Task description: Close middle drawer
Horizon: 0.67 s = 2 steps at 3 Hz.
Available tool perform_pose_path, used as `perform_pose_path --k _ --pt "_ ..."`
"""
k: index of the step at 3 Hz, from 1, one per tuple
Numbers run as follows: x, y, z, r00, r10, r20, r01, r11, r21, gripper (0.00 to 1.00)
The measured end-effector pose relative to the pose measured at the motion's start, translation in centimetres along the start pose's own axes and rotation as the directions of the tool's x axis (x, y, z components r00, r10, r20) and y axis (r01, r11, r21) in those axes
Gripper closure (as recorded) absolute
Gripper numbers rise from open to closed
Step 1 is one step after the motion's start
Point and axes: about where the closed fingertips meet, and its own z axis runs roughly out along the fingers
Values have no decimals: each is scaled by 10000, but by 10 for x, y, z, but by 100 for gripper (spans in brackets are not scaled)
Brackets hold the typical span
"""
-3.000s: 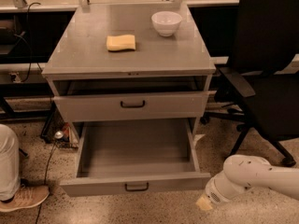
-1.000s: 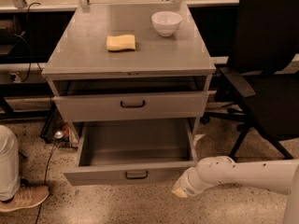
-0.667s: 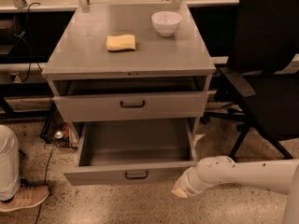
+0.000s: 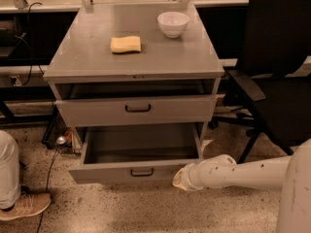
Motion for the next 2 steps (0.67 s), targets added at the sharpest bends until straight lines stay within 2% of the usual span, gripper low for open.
perform_pose_path --k 1,2 --pt "0 0 0 10000 -5 -1 5 10000 3 100" --pt "4 -28 -5 9942 -1036 -282 1052 9926 613 100"
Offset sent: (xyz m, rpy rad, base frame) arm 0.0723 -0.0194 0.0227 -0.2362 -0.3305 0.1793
